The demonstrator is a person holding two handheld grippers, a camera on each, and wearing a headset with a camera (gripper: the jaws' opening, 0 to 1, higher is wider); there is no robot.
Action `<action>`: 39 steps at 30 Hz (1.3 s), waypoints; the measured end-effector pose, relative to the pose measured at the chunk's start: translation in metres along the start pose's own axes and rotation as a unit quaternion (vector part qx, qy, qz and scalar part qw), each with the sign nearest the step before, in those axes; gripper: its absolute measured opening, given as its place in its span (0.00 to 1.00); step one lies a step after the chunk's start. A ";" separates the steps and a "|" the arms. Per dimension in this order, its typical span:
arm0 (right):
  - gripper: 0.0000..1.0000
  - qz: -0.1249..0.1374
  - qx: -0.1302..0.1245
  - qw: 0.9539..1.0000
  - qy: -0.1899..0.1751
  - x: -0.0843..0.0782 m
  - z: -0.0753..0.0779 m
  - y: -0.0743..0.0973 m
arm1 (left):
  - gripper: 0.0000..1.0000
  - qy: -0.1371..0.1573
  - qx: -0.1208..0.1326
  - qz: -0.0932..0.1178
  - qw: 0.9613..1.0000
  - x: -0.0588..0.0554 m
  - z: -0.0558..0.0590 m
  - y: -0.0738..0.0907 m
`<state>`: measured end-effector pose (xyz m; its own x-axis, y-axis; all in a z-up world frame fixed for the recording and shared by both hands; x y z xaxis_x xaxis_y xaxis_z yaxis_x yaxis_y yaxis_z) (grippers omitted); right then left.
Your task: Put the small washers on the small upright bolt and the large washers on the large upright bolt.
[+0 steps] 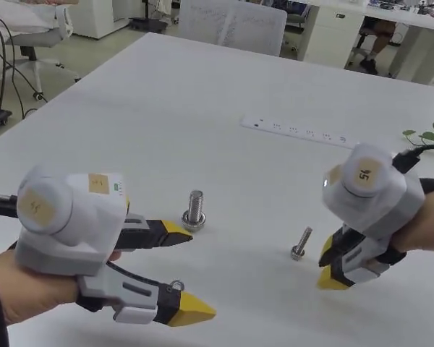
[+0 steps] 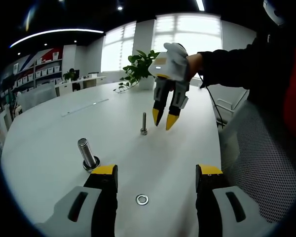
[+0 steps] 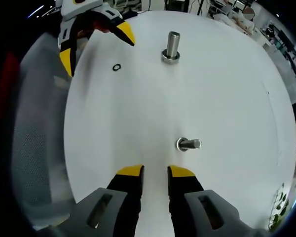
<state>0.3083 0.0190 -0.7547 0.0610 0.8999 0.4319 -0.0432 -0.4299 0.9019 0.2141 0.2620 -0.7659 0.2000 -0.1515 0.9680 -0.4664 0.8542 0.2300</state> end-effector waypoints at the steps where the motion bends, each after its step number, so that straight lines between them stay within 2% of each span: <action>1: 0.20 0.000 0.001 1.000 0.002 0.001 -0.001 0.000 | 0.63 0.000 0.000 0.000 1.000 0.000 0.000 0.000; 22: 0.21 0.014 0.027 0.998 0.054 0.042 -0.030 -0.008 | 0.63 -0.005 0.003 0.006 1.000 0.003 0.000 0.002; 39: 0.21 0.019 0.059 0.991 0.122 0.095 -0.045 -0.029 | 0.63 -0.006 0.005 0.006 1.000 0.003 -0.001 0.003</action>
<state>0.2702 0.1204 -0.7404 -0.1826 0.8674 0.4630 0.0764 -0.4569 0.8862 0.2140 0.2644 -0.7627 0.1847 -0.1478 0.9716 -0.4779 0.8503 0.2202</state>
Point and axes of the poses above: the centre of the closed fingertips' face, and the gripper's own axes: y roughly backward along the fingers, z roughly to its right, x roughly out of its top, the point moved 10 cm from there along y, roughly backward along the fingers, and after that the axes turned 12 degrees about z, right-handed, at the moved point
